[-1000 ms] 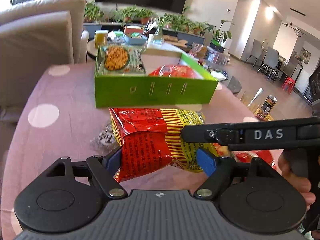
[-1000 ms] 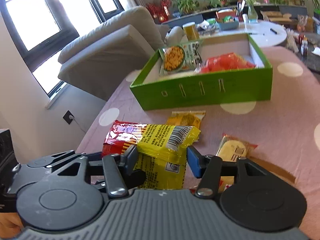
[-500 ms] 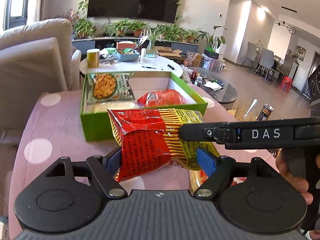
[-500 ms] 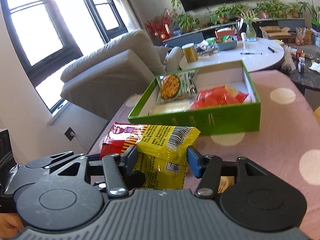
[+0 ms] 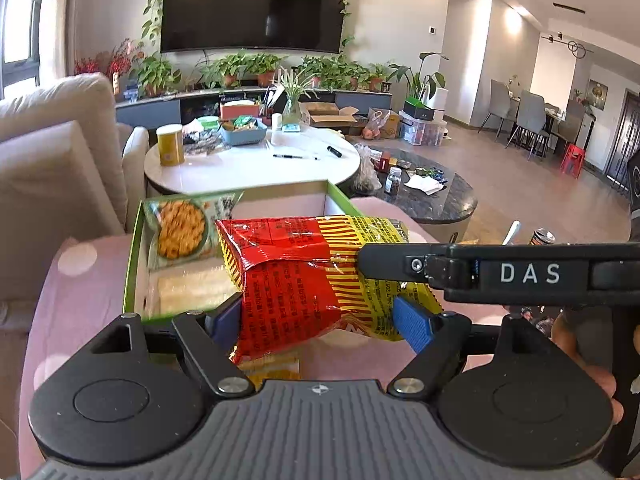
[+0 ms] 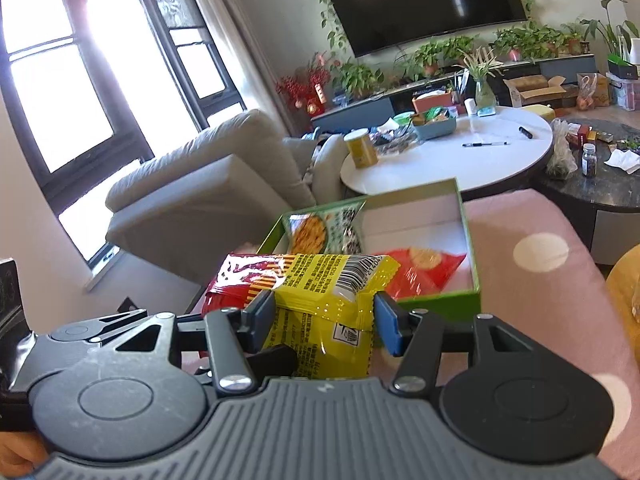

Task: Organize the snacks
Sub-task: 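Carry the striped packet into the green box and open the right gripper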

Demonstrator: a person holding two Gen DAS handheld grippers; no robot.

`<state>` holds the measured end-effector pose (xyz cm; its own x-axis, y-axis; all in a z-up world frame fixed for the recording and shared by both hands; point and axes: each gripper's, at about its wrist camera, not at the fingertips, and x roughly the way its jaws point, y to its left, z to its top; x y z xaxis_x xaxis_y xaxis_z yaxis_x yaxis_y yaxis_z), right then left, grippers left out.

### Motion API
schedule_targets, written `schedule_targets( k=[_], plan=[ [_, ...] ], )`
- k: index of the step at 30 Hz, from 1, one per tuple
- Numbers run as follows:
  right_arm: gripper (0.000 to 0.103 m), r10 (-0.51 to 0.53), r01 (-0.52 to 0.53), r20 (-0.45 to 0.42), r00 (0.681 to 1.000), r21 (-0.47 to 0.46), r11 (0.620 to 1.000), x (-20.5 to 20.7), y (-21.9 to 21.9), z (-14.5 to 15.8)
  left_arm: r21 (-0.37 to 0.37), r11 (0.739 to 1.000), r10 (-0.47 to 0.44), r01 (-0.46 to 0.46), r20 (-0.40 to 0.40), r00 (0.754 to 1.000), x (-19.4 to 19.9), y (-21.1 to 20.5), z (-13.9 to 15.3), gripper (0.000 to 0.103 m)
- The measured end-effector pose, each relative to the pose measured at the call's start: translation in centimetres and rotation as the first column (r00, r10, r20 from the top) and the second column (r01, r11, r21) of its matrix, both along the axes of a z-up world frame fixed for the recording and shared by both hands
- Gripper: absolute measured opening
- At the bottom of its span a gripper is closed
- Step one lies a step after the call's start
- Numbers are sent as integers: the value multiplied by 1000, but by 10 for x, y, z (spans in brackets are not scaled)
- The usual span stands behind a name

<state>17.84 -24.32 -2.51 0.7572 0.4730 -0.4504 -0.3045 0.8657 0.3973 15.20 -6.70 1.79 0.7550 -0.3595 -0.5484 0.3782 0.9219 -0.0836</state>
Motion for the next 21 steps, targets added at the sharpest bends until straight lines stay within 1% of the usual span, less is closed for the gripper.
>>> schedule_targets(
  k=[4,10,16,21],
  plan=[
    [55,-9,9,-4,1000,33,999,19,-13,2,15,1000,-10,10,3,1000,19,-10,4,76],
    [55,5,-5,16,1000,27,1000,43,-21,4,30,999,-16,16,-6,1000,48,-20,5,76],
    [55,-9,7,37,999,42,999,69,-31,1,62,998,-15,15,3,1000,79,-34,5,76],
    [55,-16,14,44,999,44,999,95,-37,-4,81,997,-16,16,2,1000,110,-42,-3,76]
  ],
)
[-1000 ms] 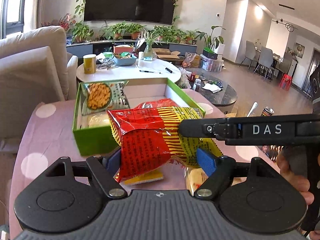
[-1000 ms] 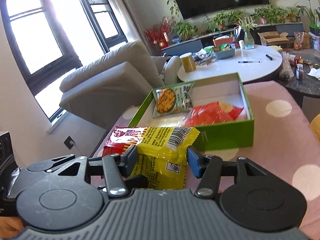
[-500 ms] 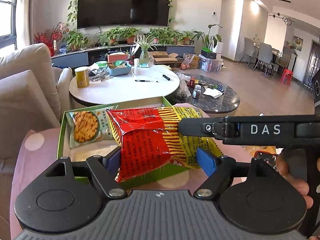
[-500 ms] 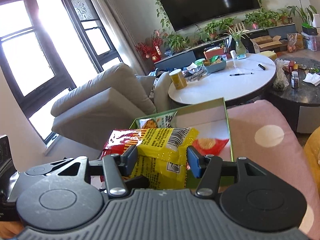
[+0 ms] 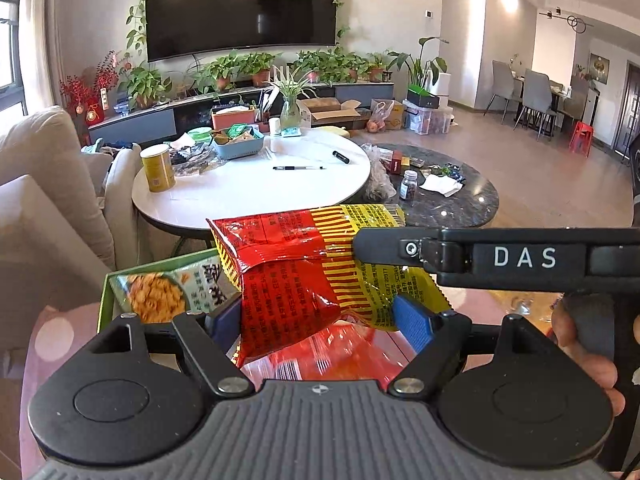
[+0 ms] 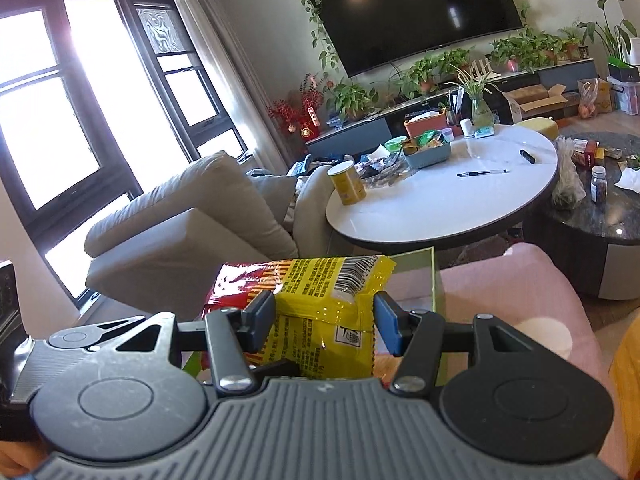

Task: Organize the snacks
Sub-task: 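Carry the striped packet into the green box and open the right gripper, then move the right gripper back to the packets beside the box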

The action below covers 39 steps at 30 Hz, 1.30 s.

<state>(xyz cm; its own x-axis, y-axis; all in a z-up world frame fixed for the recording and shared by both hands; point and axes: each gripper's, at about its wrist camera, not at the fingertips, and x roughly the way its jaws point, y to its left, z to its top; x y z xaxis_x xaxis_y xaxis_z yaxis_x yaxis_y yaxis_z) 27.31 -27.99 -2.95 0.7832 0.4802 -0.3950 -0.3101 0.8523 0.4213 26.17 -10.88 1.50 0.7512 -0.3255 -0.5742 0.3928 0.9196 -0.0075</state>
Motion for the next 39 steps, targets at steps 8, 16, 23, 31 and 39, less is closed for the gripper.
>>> schedule_targets(
  k=[8,16,23,31,39],
  plan=[
    [55,-17,17,3,1000,-9,1000,28,-4,-15,-3,1000,17,-17,-34,999,45,-7,-27,77],
    [56,-99,99,-16,995,12,995,26,-22,-44,59,996,60,-59,-17,998,49,5,-55,78],
    [56,-96,98,-49,994,29,995,4,-30,-39,42,997,63,-63,-2,998,27,13,-41,82],
    [56,-12,12,-53,999,-3,1000,-25,-17,-29,11,997,74,-74,2,997,-17,28,-21,84],
    [56,71,-73,-61,996,-38,997,-78,-11,-30,-22,998,55,-56,-27,998,-80,42,-20,85]
  ],
)
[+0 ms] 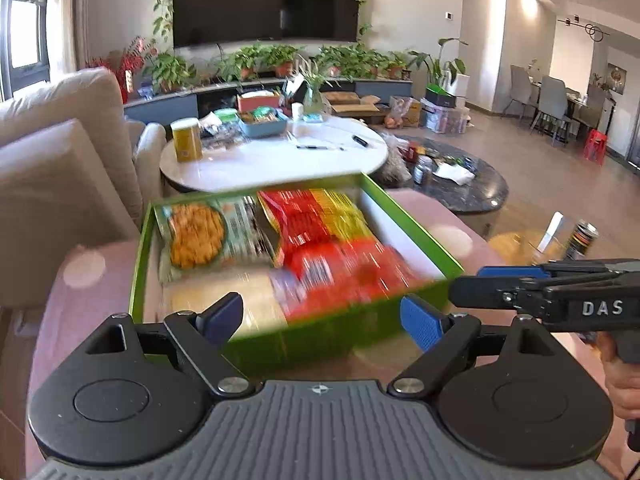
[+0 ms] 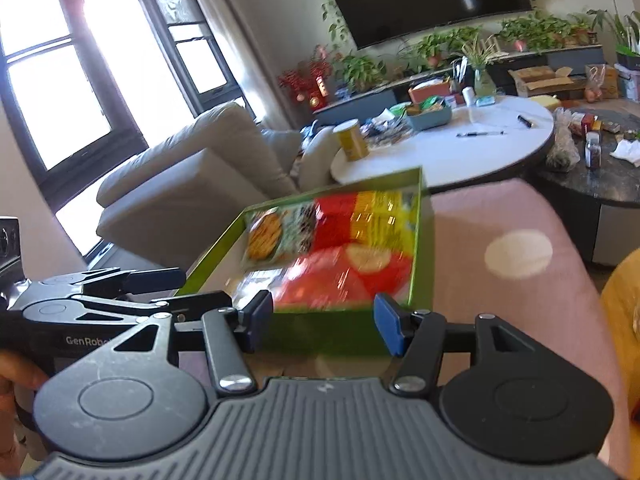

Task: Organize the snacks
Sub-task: 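Move the right gripper back to the packets beside the box, then grasp the red packet with the silver strip with the right gripper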

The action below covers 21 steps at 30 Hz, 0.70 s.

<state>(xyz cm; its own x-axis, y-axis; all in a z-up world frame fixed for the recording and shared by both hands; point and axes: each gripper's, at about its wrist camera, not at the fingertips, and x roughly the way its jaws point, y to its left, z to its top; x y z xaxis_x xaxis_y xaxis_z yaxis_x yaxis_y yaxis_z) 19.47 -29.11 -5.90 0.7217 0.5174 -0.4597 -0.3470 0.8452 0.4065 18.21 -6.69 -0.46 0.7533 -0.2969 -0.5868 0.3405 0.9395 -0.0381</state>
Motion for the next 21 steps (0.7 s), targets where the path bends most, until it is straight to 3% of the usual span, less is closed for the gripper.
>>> schedule_targets(
  k=[11,21],
  plan=[
    [56,14,-15,-19,1000,-30,999,-69,7,-8,-55,995,-82,79,-69,994,-84,-7,-27,85],
    [56,-44,41,-61,997,-46,998,-110,0,-15,-113,988,-116,102,-120,986,-130,-12,-44,85]
  ],
)
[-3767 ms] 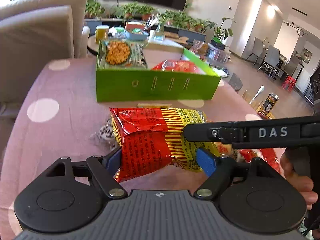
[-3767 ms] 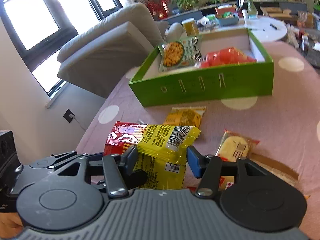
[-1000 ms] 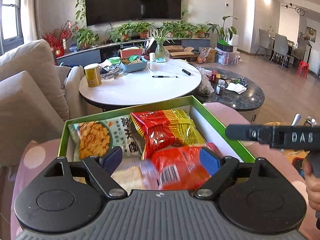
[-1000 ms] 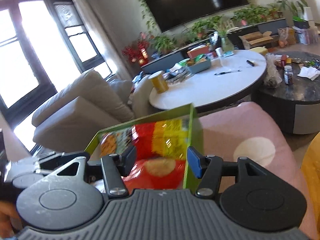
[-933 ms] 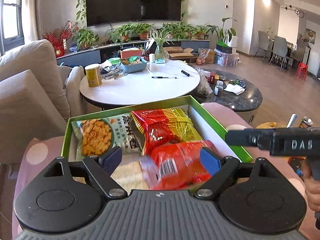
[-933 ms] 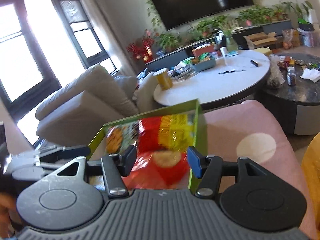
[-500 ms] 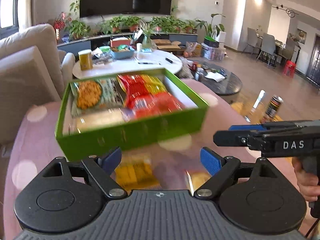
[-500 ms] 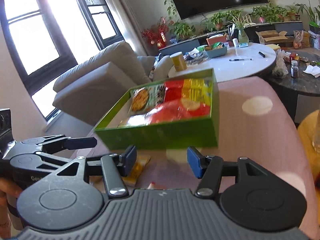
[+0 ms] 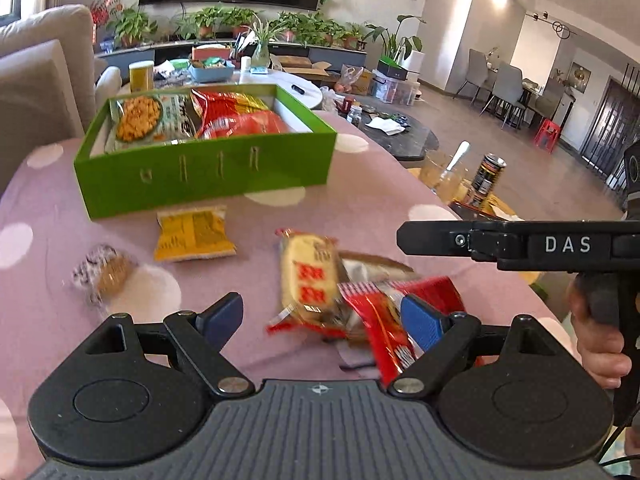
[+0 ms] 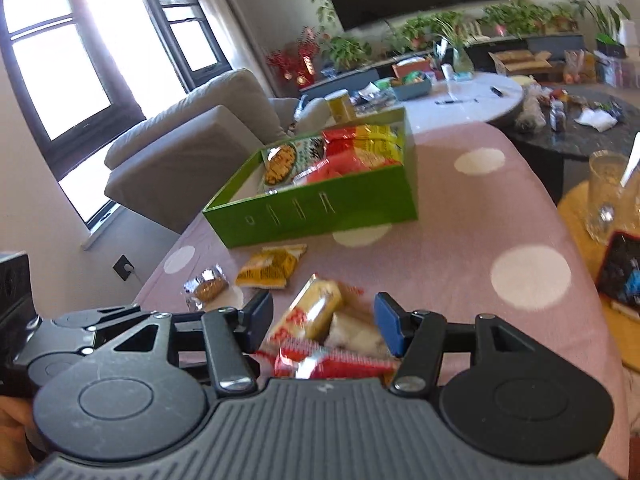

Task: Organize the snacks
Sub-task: 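Grasp the red packet with the silver strip with the right gripper, then lift the red packet and carry it over the green box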

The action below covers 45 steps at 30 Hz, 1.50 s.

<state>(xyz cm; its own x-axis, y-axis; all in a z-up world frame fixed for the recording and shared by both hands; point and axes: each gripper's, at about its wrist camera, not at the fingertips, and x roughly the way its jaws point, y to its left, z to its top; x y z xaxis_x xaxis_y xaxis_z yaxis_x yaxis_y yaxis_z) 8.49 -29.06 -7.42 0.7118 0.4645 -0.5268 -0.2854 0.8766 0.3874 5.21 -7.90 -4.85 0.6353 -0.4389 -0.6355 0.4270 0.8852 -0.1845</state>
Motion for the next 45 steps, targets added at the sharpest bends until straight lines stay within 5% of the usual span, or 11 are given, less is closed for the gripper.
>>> schedule_targets(
  k=[11,25,32,45],
  plan=[
    [55,-20,17,-33,999,-92,996,-34,4,-8,-38,998,-55,55,-20,998,-24,-17,-8,71],
    [47,-33,25,-155,987,-52,998,-36,2,-33,-90,993,-90,78,-138,986,-26,-25,-28,42],
    [41,-14,3,-150,989,-75,997,-37,11,-31,-89,992,-105,93,-135,985,-29,-27,-27,41],
    [41,15,-20,-62,998,-87,996,-43,27,-2,-42,997,-61,61,-4,998,-45,-15,4,41]
  ],
)
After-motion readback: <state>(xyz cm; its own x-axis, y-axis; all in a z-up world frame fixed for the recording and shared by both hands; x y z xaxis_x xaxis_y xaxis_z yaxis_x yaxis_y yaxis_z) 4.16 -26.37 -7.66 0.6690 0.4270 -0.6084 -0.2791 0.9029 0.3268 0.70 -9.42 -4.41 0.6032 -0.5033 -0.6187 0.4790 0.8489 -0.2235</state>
